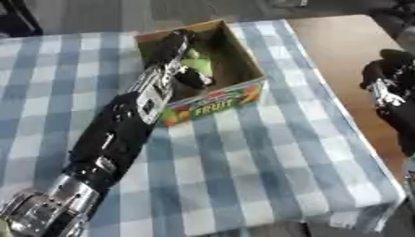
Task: Pick up objects on the table and place them in the box.
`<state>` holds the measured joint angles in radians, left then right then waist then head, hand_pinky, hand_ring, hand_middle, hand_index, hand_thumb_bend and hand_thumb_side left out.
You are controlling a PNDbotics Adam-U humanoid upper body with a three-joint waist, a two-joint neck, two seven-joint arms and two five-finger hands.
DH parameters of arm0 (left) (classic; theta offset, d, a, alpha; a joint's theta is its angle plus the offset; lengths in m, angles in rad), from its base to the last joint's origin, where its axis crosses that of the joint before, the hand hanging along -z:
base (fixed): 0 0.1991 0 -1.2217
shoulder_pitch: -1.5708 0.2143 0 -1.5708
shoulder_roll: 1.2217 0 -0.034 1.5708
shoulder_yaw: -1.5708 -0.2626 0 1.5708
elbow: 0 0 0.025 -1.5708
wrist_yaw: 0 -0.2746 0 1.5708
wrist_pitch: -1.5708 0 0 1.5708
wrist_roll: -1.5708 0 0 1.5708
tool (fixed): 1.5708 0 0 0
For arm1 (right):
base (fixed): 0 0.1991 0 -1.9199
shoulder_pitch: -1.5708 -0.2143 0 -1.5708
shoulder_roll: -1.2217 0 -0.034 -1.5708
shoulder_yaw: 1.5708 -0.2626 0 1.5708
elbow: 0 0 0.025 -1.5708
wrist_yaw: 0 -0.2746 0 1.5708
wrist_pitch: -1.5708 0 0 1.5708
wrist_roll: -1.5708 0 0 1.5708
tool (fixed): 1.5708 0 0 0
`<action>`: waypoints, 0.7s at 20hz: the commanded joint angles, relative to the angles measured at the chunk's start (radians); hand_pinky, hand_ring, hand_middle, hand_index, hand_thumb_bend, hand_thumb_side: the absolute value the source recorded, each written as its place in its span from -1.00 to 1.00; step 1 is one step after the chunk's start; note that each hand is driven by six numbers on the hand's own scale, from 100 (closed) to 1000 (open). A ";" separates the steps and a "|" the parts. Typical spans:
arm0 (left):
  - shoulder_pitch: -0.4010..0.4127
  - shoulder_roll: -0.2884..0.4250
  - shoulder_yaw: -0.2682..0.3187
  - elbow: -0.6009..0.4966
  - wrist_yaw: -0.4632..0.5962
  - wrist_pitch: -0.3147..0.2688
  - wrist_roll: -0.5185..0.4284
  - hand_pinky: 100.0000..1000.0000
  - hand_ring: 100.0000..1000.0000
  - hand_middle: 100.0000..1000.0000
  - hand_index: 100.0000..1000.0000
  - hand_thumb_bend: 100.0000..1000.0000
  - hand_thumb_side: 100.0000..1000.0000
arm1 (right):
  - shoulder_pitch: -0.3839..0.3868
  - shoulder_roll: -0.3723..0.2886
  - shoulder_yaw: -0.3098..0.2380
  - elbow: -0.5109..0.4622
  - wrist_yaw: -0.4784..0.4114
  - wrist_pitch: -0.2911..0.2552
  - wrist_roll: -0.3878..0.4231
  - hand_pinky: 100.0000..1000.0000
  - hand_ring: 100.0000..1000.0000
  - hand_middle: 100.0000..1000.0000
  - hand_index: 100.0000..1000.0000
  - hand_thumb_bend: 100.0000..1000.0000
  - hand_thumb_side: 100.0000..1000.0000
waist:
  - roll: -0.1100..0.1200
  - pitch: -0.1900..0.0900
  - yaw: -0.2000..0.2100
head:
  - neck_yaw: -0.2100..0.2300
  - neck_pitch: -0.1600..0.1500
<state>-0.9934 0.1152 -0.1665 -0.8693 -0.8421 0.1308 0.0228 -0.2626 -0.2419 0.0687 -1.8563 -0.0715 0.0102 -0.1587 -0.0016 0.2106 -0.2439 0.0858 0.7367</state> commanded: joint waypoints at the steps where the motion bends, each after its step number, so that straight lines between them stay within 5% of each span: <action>1: -0.011 0.030 0.008 -0.063 0.012 -0.027 0.005 0.51 0.57 0.61 0.74 1.00 -0.08 | -0.005 -0.013 -0.007 -0.019 -0.003 -0.002 0.001 0.17 0.31 0.16 0.46 -0.62 -0.66 | -0.006 -0.019 0.007 | 0.000 -0.003; 6: 0.044 0.076 -0.007 -0.279 0.162 -0.072 0.042 0.43 0.45 0.49 0.69 1.00 -0.13 | 0.001 -0.012 -0.013 -0.016 -0.001 -0.003 -0.004 0.17 0.31 0.16 0.46 -0.62 -0.66 | -0.010 -0.026 0.049 | -0.022 0.006; 7: 0.062 0.090 -0.010 -0.343 0.210 -0.075 0.047 0.40 0.41 0.45 0.66 1.00 0.03 | 0.002 -0.011 -0.014 -0.015 -0.001 -0.003 -0.005 0.17 0.31 0.16 0.46 -0.60 -0.67 | -0.011 -0.028 0.060 | -0.029 0.008; 14: 0.245 0.206 0.021 -0.764 0.657 -0.047 0.096 0.20 0.22 0.30 0.56 0.88 -0.14 | 0.014 -0.012 -0.032 -0.013 0.003 -0.007 -0.021 0.17 0.31 0.16 0.46 -0.59 -0.66 | -0.024 -0.037 0.160 | -0.070 0.024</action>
<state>-0.7378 0.2844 -0.1612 -1.5502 -0.2621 0.0799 0.1052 -0.2434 -0.2417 0.0480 -1.8563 -0.0713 0.0049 -0.1740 -0.0262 0.1907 -0.0760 0.0237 0.7537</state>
